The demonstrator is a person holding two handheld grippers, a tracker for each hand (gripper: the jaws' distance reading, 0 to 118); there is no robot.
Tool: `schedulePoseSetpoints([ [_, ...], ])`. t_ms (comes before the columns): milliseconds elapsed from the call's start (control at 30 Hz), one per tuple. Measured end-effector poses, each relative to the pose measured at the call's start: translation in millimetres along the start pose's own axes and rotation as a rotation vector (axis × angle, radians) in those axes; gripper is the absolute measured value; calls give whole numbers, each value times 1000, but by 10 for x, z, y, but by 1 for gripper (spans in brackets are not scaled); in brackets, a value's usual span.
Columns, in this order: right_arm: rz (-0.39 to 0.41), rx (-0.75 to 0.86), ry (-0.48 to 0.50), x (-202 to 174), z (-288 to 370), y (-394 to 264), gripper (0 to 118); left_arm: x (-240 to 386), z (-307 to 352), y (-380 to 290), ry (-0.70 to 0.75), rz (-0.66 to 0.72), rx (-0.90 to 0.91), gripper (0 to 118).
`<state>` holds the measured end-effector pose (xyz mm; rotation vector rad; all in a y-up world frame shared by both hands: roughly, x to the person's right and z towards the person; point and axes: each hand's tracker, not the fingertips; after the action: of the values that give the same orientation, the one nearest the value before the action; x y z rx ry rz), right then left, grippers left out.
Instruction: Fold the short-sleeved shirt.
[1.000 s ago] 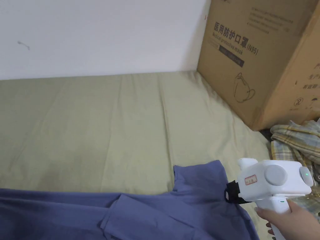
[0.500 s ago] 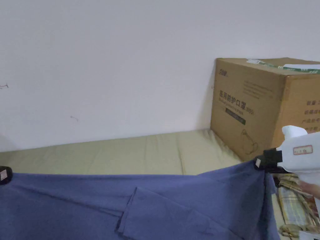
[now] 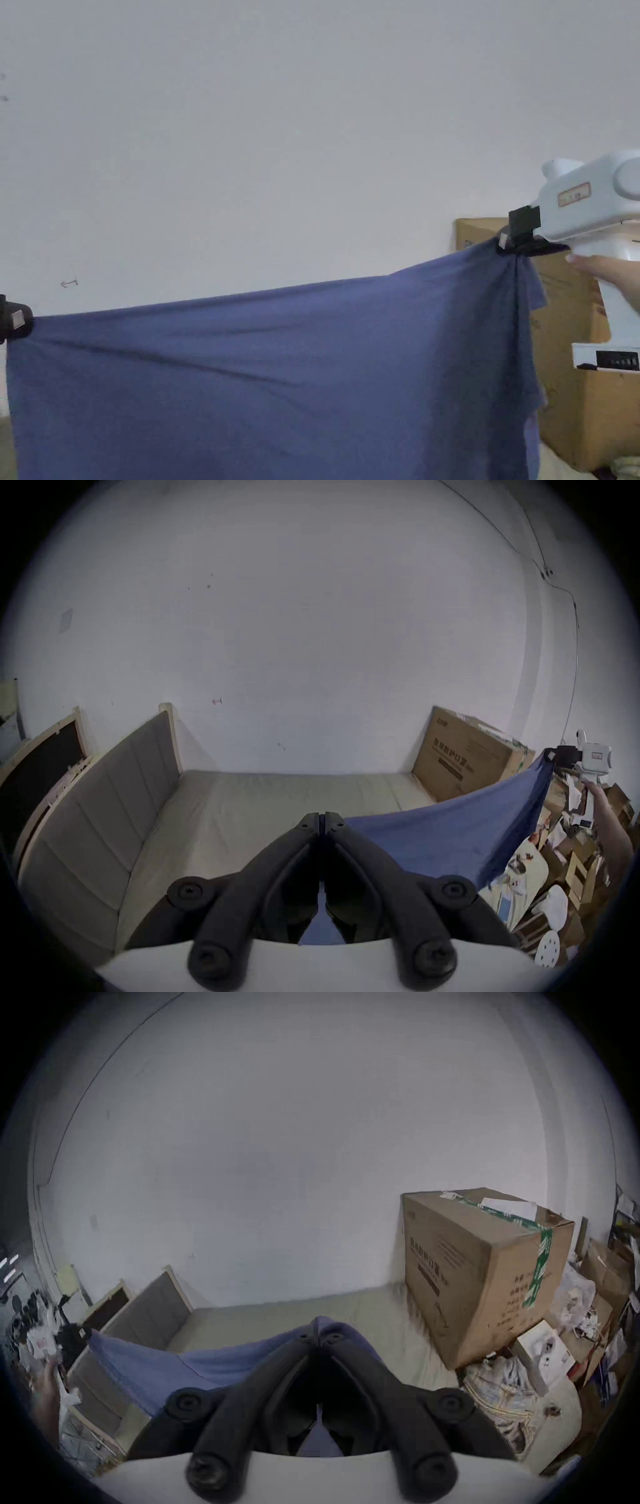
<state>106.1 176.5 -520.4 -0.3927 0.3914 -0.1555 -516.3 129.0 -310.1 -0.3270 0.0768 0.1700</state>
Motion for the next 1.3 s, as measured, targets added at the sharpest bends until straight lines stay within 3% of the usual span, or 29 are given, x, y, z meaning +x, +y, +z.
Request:
schedulePoseSetpoints([
  [633,13,197,-88,-46,-1320,951,0,6,-1507,912,104,-104,169,0],
  [800,115,164,-129,-27,-1782,745,0,4,-1987,754,132,-132,151,0],
  [967,128,-18,-157,219,-2440,-274,0,-158,-2555,-232,126,-60,-51,0],
  [1100,75,-293,-167,612,-2789,-1713,0,-325,-2802,-1584,112,-23,-319,0],
  [1300,58,-696,-166,1089,-2198,-3871,0,-472,-2159,-3510,71,-31,-660,0],
])
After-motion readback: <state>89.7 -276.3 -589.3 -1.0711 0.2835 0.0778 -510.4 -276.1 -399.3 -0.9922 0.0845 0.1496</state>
